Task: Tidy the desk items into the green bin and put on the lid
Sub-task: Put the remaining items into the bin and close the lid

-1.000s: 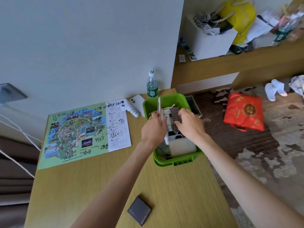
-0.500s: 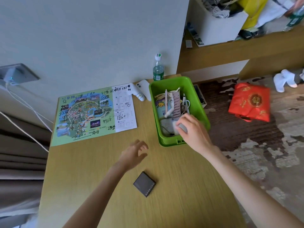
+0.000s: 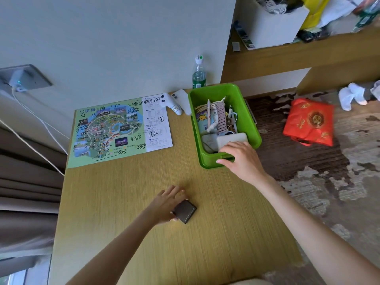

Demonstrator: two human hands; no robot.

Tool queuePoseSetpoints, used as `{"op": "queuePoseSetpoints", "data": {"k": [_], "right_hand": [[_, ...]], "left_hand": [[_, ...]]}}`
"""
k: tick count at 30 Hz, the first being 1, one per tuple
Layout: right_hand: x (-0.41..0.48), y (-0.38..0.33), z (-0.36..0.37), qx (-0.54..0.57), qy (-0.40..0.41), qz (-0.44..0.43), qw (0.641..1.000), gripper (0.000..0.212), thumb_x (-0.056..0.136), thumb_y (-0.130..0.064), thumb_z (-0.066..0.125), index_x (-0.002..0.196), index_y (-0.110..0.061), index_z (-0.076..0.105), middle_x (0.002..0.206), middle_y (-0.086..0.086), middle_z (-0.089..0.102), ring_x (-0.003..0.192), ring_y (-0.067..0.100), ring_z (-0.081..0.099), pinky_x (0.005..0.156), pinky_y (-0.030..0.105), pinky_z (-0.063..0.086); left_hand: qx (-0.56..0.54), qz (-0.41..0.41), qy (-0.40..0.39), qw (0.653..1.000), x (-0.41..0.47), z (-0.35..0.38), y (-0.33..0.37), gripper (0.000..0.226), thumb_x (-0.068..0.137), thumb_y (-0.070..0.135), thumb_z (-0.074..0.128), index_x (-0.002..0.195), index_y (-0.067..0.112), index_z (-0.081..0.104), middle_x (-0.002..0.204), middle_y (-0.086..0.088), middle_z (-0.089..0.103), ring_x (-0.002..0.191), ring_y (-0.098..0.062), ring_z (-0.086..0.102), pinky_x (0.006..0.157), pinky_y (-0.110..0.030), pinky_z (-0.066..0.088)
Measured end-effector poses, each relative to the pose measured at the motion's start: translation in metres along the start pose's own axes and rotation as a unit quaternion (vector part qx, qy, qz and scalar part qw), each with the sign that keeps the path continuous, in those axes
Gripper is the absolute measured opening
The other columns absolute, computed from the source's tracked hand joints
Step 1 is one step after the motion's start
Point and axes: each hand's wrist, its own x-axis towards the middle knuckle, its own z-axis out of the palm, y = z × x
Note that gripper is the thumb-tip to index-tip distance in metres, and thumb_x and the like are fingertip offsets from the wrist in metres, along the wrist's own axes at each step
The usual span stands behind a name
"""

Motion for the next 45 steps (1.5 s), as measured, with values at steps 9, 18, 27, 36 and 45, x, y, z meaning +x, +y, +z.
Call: {"op": "queuePoseSetpoints", "data": {"k": [9,18,27,36,45], "right_hand": [[-0.012,-0.011,0.000,0.028,0.006,-0.003,1.000,0.023,0.081,-0.038,0.074,0.092,-0.017,0.070,0.086,-0.008,0.066,0.083,0.015,0.058,0.078,0.036,0.040],[-0.012,-0.009,-0.006,0.109,-0.055,0.012,0.992,0.031,0.077,-0.047,0.072,0.093,-0.022,0.070,0.093,-0.015,0.066,0.091,0.009,0.061,0.086,0.032,0.045],[0.006,0.034,-0.042,0.168,0.113,0.136,0.970,0.003,0.088,-0.014,0.067,0.087,-0.016,0.069,0.088,-0.007,0.060,0.088,0.013,0.057,0.073,0.024,0.043],[0.006,0.044,-0.023,0.148,0.144,0.217,0.954,0.039,0.082,0.001,0.068,0.116,-0.014,0.056,0.114,-0.001,0.055,0.102,0.019,0.057,0.081,0.024,0.044],[0.026,0.053,-0.013,0.179,0.132,0.278,0.935,0.033,0.090,-0.010,0.065,0.121,-0.005,0.057,0.116,0.010,0.065,0.108,0.025,0.059,0.086,0.032,0.045]], "left_hand": [[-0.138,-0.146,0.136,0.970,-0.002,-0.025,-0.029,0.069,0.077,0.049,0.071,0.134,0.024,0.041,0.129,0.006,0.045,0.113,-0.011,0.044,0.086,-0.030,0.051],[-0.266,-0.189,0.362,0.873,0.020,-0.142,-0.039,0.063,0.073,0.046,0.077,0.122,0.017,0.050,0.114,0.003,0.052,0.105,-0.016,0.049,0.073,-0.035,0.049],[-0.105,-0.071,0.322,0.938,0.088,-0.194,0.038,0.069,0.069,0.062,0.070,0.120,0.018,0.053,0.115,0.000,0.054,0.108,-0.023,0.047,0.090,-0.038,0.037],[-0.066,-0.039,0.259,0.963,0.104,-0.169,0.041,0.064,0.084,0.067,0.051,0.129,0.021,0.054,0.125,0.000,0.052,0.116,-0.022,0.045,0.096,-0.035,0.035],[-0.304,-0.219,0.350,0.859,0.099,-0.172,0.018,0.054,0.087,0.033,0.068,0.127,0.009,0.043,0.123,-0.007,0.046,0.108,-0.023,0.052,0.080,-0.038,0.050]]}}
